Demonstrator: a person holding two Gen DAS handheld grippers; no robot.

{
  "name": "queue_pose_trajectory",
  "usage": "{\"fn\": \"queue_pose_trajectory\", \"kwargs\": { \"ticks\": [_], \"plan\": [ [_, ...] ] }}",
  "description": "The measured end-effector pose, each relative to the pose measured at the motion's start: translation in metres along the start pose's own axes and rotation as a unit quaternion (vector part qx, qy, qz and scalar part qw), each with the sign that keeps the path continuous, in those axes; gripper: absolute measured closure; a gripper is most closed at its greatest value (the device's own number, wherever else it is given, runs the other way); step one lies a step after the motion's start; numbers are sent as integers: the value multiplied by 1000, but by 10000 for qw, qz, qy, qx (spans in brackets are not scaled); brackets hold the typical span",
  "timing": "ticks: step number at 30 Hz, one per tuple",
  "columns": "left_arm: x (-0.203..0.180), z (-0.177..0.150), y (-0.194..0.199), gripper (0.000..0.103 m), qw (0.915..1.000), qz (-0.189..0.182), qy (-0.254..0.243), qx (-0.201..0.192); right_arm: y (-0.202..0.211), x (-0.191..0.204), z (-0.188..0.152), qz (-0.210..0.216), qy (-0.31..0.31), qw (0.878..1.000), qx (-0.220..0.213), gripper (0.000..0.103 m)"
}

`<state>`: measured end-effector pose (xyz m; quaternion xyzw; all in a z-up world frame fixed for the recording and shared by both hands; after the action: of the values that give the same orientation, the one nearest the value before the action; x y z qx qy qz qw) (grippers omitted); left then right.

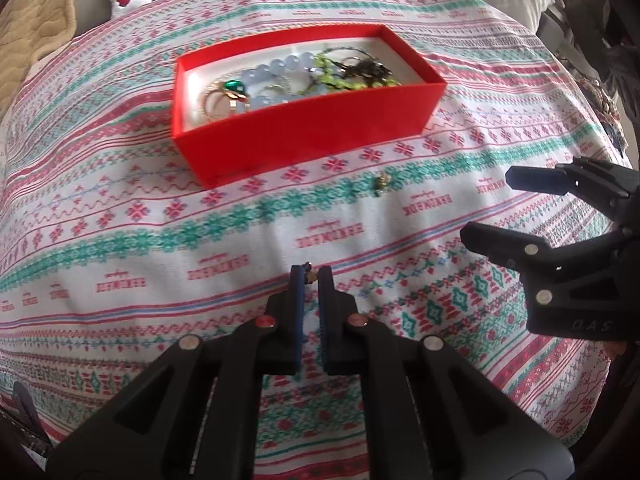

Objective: Organize jewelry

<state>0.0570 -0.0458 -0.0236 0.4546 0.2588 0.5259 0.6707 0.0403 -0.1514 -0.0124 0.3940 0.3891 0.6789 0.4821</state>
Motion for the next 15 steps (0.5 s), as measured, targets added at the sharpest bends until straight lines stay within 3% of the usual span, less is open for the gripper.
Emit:
{"fn": "queue_pose_trajectory", "kwargs": {
  "ticks": [10,15],
  "plan": [
    [27,-5,4,95,9997,50,256,28,-24,20,18,422,-22,9991,0,28],
    [33,-8,3,95,9995,19,312,62,-38,26,23,542,18,9985,61,42]
  ]
}}
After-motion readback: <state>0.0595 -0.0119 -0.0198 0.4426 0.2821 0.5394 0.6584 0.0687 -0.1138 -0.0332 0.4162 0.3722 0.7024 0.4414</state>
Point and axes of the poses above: each gripper's, at about its wrist camera, not at the fingertips, and y roughly against the way its jaws point, x to its left, z to its top, the point moved 1 cm from there along -y, roughly the way its jaws point, and after that the axes turned 10 degrees about z, right-handed, at the moved point
